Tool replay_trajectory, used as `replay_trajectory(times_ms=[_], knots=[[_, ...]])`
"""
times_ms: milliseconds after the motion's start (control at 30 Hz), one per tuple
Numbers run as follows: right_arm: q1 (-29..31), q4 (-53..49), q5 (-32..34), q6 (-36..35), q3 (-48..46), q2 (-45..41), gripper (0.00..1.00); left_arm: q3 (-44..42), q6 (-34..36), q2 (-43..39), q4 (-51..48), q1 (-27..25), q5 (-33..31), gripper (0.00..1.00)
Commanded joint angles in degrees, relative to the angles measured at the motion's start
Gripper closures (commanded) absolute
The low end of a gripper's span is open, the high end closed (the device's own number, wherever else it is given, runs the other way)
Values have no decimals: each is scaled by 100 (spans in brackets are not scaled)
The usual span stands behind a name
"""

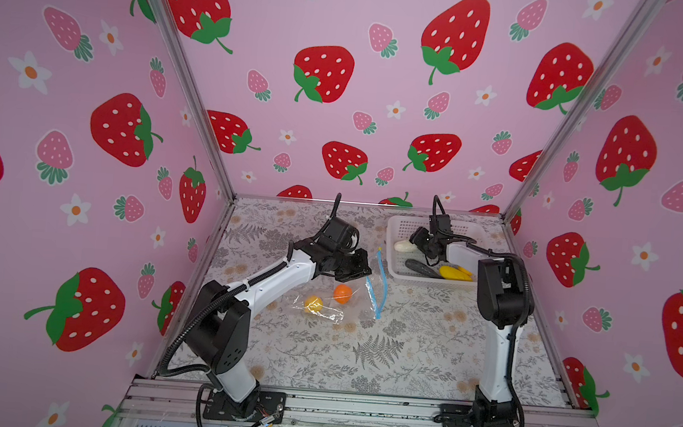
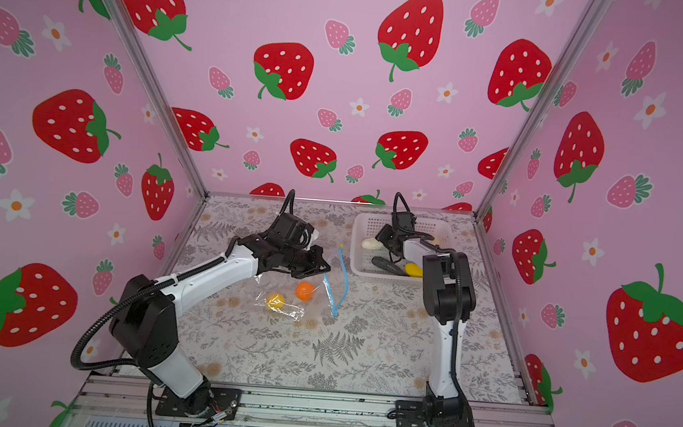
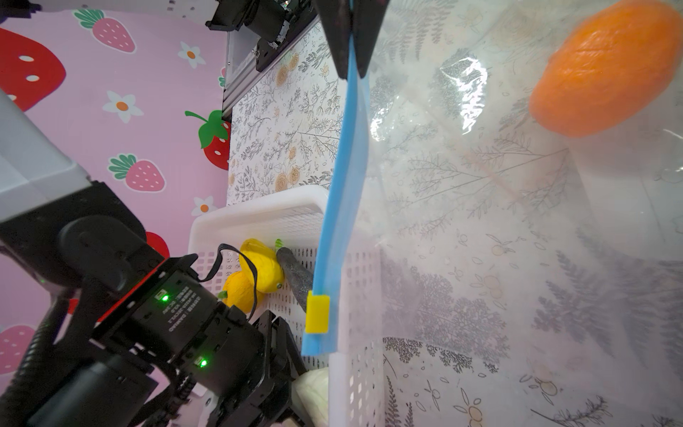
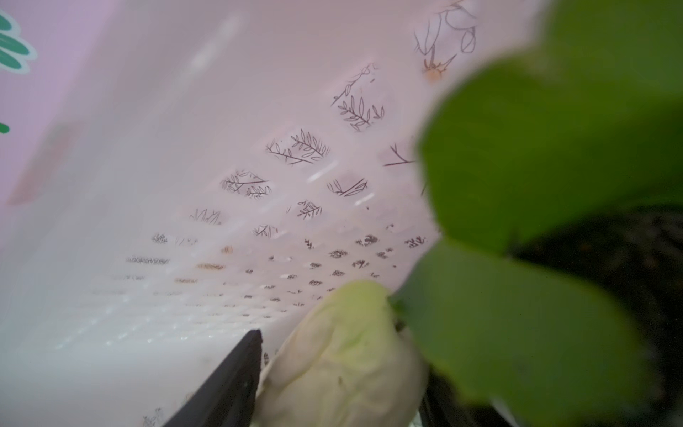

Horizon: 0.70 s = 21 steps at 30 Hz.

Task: Place the food in the zip-top bag and seal the zipper
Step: 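Move the right gripper back over the basket toward the white eggplant, then grasp the white eggplant by its leafy top with the right gripper and lift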

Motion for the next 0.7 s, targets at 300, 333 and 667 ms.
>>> replay_trajectory(times_ms=[300, 333, 667], knots=[[-139, 387, -292, 30, -247, -232, 48, -16, 41, -115, -27, 115, 96, 100], [-139, 434, -301, 1, -271, -272, 48, -21, 39, -129, -26, 110, 96, 100], [-152, 684, -368, -177, -600, -1031, 55, 60, 21, -227, -167, 142, 84, 100]])
